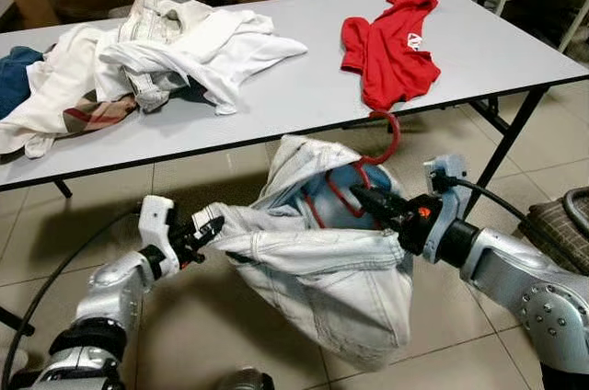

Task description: Hang hanger

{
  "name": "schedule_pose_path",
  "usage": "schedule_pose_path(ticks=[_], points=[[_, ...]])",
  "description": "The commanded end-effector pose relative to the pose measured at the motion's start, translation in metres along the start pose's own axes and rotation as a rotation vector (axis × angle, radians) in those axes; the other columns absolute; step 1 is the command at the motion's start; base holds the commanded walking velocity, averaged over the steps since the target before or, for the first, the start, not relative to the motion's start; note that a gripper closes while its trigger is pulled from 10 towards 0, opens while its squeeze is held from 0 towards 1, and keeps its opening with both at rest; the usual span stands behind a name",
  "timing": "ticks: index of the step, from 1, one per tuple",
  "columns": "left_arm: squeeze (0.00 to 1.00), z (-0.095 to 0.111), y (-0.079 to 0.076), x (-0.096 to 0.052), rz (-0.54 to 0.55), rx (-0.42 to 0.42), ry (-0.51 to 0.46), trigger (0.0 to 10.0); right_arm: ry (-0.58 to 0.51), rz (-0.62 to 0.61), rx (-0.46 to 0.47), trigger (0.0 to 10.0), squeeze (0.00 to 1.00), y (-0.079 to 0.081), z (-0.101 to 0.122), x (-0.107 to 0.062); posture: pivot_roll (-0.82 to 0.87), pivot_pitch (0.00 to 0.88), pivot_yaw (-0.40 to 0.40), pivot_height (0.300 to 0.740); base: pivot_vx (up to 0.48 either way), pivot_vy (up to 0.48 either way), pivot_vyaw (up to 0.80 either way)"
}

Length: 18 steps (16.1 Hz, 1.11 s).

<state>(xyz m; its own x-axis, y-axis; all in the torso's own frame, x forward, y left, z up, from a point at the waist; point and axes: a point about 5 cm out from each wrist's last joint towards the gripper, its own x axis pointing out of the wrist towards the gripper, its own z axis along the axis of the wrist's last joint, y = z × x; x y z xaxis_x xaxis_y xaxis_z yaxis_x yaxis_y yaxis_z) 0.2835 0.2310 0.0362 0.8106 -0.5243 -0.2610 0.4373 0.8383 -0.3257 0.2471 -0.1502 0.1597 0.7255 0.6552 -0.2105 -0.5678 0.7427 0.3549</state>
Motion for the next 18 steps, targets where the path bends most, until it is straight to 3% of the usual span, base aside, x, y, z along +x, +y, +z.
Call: schedule_pose_path(ticks=[1,3,6,8,11,12,15,16,18], points=[[1.00,0.004,0.005,-0.007,0.005,-0.033,-0.022,10.0,-0.067,-0.032,-0.072,10.0,0.00,-0.002,0.014,0.001,-0.13,0.002,0.068,0.740,0.000,0.000,0.00],[1.00,0.006,0.005,-0.010,-0.021,-0.068,-0.044,10.0,-0.069,-0.061,-0.069,10.0,0.00,-0.005,0.009,0.004,-0.13,0.003,0.069,0.740,0.000,0.000,0.00],[1.00,0.000,0.006,-0.020,-0.032,-0.078,-0.003,10.0,-0.092,-0.043,-0.055,10.0,0.00,0.000,0.005,0.010,-0.13,0.007,0.075,0.740,0.000,0.000,0.23],[1.00,-0.008,0.011,-0.024,0.010,-0.034,0.081,10.0,-0.098,-0.026,-0.068,10.0,0.00,0.002,0.004,0.011,-0.12,0.010,0.075,0.740,0.000,0.000,0.73],[1.00,-0.014,0.019,-0.031,0.083,0.128,0.271,10.0,-0.113,-0.022,-0.064,10.0,0.00,0.001,0.005,0.011,-0.11,0.015,0.075,0.740,0.000,0.000,0.73],[1.00,-0.009,0.018,-0.030,0.074,0.105,0.262,10.0,-0.116,-0.023,-0.065,10.0,0.00,0.000,0.005,0.011,-0.11,0.016,0.076,0.740,0.000,0.000,0.73],[1.00,0.005,0.004,-0.022,-0.081,0.140,0.323,10.0,-0.113,-0.050,-0.075,10.0,0.00,-0.004,0.005,0.012,-0.12,0.012,0.079,0.740,0.000,0.000,0.73],[1.00,0.019,-0.012,-0.013,-0.227,0.193,0.310,10.0,-0.100,-0.072,-0.078,10.0,0.00,-0.005,0.003,0.013,-0.13,0.010,0.085,0.740,0.000,0.000,0.73],[1.00,0.024,-0.024,-0.008,-0.334,0.154,0.294,10.0,-0.091,-0.086,-0.090,10.0,0.00,-0.005,0.003,0.014,-0.15,0.006,0.093,0.740,0.000,0.000,0.73]])
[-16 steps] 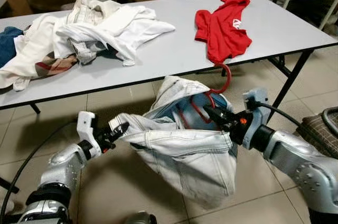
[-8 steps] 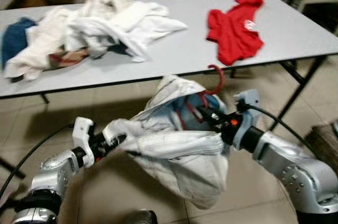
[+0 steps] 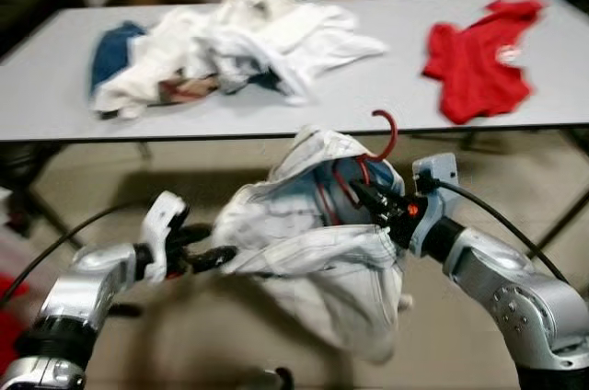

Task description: Hang hanger

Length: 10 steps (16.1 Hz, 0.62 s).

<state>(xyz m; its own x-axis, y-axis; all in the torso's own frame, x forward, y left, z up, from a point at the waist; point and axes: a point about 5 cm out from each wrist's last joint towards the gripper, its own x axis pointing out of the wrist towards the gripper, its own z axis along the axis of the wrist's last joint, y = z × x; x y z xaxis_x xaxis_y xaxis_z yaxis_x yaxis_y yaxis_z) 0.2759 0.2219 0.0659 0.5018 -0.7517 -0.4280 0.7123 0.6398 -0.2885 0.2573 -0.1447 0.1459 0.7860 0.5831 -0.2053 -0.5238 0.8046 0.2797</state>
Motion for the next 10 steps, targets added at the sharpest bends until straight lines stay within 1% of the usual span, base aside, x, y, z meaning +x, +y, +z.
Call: schedule_pose_path(ticks=[1,2,3,4,5,6,7,8,9,10], points=[[1.00,-0.003,0.002,0.003,0.005,0.003,0.066,10.0,-0.057,-0.012,-0.033,10.0,0.00,-0.001,0.013,0.001,-0.15,0.006,0.097,0.740,0.000,0.000,0.73],[1.00,-0.008,0.005,0.002,0.032,0.042,0.134,10.0,-0.054,-0.022,-0.035,10.0,0.00,-0.003,0.012,0.000,-0.15,0.005,0.097,0.740,0.000,0.000,0.73],[1.00,-0.016,0.007,-0.002,0.060,0.118,0.244,10.0,-0.051,-0.038,-0.040,10.0,0.00,-0.006,0.012,0.000,-0.14,0.006,0.094,0.740,0.000,0.000,0.73],[1.00,-0.018,0.008,-0.007,0.075,0.158,0.286,10.0,-0.048,-0.064,-0.033,10.0,0.00,-0.010,0.010,0.001,-0.13,0.010,0.087,0.740,0.000,0.000,0.73],[1.00,-0.013,0.006,-0.009,0.065,0.138,0.234,10.0,-0.043,-0.079,-0.030,10.0,0.00,-0.013,0.009,0.002,-0.12,0.013,0.085,0.740,0.000,0.000,0.73],[1.00,-0.001,0.001,-0.011,0.033,0.084,0.109,10.0,-0.028,-0.108,-0.017,10.0,0.00,-0.018,0.005,0.005,-0.11,0.015,0.083,0.740,0.000,0.000,0.73],[1.00,0.005,-0.001,-0.014,0.010,0.054,0.044,10.0,-0.008,-0.141,-0.028,10.0,0.00,-0.023,0.001,0.005,-0.11,0.015,0.082,0.740,0.000,0.000,0.73],[1.00,0.015,-0.003,-0.019,-0.022,0.010,-0.050,10.0,0.022,-0.179,-0.035,10.0,0.00,-0.030,-0.005,0.005,-0.10,0.014,0.083,0.740,0.000,0.000,0.75],[1.00,0.023,-0.003,-0.021,-0.036,-0.044,-0.146,10.0,0.017,-0.192,-0.028,10.0,0.00,-0.032,-0.008,0.005,-0.11,0.013,0.090,0.740,0.000,0.000,0.73],[1.00,0.028,-0.001,-0.020,-0.004,-0.064,-0.207,10.0,0.007,-0.203,-0.043,10.0,0.00,-0.033,-0.008,0.006,-0.12,0.017,0.102,0.740,0.000,0.000,0.73]])
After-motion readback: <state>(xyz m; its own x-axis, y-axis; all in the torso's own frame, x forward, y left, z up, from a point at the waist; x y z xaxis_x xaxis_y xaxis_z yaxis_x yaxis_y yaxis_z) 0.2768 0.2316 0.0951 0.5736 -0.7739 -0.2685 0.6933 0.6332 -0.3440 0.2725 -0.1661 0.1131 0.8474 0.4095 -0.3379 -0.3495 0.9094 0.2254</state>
